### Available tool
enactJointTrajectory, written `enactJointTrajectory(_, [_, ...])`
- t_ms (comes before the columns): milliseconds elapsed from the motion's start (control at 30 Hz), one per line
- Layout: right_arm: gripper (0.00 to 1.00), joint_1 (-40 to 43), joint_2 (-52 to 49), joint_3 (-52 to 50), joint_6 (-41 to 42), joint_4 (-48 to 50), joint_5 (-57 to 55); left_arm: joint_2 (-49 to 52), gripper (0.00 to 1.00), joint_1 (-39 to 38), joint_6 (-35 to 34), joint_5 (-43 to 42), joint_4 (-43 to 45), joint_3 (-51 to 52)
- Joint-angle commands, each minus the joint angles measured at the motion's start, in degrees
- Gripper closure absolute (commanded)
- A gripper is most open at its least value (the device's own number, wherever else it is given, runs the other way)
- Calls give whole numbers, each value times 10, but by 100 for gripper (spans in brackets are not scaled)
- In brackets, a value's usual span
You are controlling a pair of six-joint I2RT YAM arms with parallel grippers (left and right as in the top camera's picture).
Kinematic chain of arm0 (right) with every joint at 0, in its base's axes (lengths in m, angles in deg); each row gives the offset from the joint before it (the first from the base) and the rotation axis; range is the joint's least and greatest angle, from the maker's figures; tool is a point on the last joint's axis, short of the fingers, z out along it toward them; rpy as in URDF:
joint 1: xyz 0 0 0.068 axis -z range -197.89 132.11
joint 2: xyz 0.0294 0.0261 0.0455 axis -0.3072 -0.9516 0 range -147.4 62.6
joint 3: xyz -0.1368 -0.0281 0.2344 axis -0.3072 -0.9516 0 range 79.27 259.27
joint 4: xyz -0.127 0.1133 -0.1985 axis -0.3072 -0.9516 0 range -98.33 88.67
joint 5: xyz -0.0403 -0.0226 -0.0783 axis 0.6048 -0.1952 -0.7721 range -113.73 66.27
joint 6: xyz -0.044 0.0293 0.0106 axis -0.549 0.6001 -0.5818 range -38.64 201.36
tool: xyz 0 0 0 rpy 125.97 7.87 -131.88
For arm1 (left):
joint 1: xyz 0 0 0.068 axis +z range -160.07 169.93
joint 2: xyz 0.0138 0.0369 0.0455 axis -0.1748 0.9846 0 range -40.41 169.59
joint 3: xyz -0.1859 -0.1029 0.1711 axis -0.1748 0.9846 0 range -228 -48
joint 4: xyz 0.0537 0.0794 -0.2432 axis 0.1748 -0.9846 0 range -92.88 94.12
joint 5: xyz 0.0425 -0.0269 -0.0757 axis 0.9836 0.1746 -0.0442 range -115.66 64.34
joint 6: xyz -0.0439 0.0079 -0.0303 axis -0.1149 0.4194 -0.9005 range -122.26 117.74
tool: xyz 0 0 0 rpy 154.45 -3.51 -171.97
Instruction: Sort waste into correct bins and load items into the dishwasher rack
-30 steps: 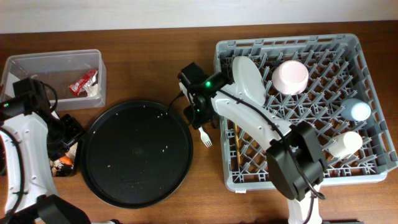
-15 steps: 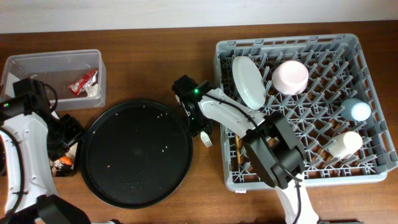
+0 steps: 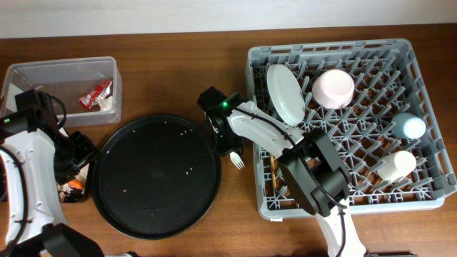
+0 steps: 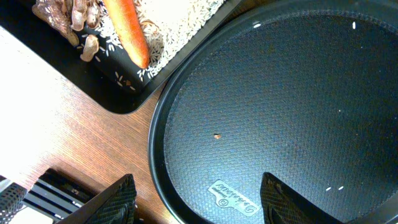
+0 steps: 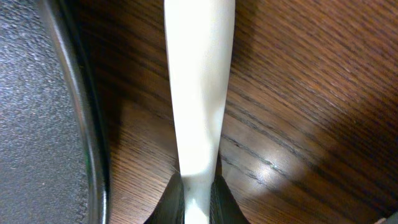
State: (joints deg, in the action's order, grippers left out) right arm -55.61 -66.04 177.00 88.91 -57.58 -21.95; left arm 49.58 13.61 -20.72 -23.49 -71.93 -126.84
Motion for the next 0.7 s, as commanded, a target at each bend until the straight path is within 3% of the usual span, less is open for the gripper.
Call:
enactJointTrajectory(0, [96, -4, 21, 12, 20, -9, -25, -7, 36, 1, -3, 2, -1, 2])
enactJointTrajectory(233, [96, 24, 183, 86, 21, -94, -27, -7, 36, 1, -3, 2, 0, 2])
enactJointTrajectory(400, [96, 97, 219, 59, 125, -223, -51, -7, 36, 1, -3, 2, 2, 2])
enactJointTrajectory(667, [96, 94, 218, -66, 140, -156, -13, -7, 36, 1, -3, 2, 0, 2])
